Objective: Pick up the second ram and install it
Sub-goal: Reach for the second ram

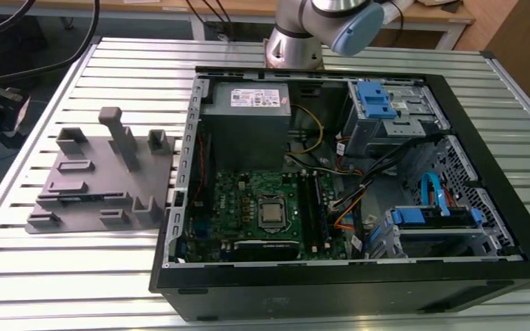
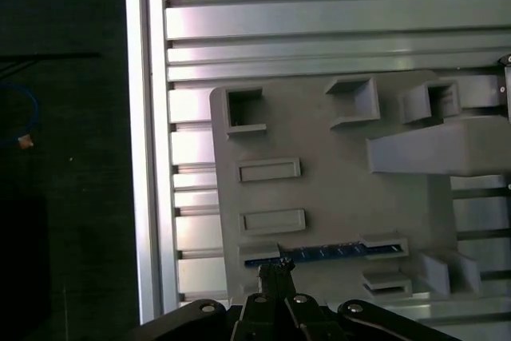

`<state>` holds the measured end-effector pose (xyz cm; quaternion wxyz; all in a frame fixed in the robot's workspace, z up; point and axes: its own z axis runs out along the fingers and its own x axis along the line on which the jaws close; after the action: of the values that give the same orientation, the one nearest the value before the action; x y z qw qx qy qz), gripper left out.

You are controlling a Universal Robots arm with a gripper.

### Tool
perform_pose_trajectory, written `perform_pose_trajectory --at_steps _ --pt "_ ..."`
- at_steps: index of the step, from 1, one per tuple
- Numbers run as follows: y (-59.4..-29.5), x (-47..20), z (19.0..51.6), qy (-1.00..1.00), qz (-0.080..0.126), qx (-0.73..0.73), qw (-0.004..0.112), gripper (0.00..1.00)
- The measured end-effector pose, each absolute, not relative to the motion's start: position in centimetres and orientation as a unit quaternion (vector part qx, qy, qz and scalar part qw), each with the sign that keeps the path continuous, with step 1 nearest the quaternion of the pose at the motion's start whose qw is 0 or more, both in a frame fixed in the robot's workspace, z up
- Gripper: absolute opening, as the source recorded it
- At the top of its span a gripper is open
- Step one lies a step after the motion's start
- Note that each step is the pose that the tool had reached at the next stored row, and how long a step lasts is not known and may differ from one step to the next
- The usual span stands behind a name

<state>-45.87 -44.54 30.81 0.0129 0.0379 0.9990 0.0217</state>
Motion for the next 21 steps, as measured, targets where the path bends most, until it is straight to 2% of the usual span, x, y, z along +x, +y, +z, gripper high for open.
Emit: perform_pose_trajectory --at_steps 14,21 --pt "-45.0 -47.1 28.3 0.999 0.022 0.038 0.013 0.11" --pt "-45.0 -44.5 27.3 0.999 0.021 0.037 0.012 0.11"
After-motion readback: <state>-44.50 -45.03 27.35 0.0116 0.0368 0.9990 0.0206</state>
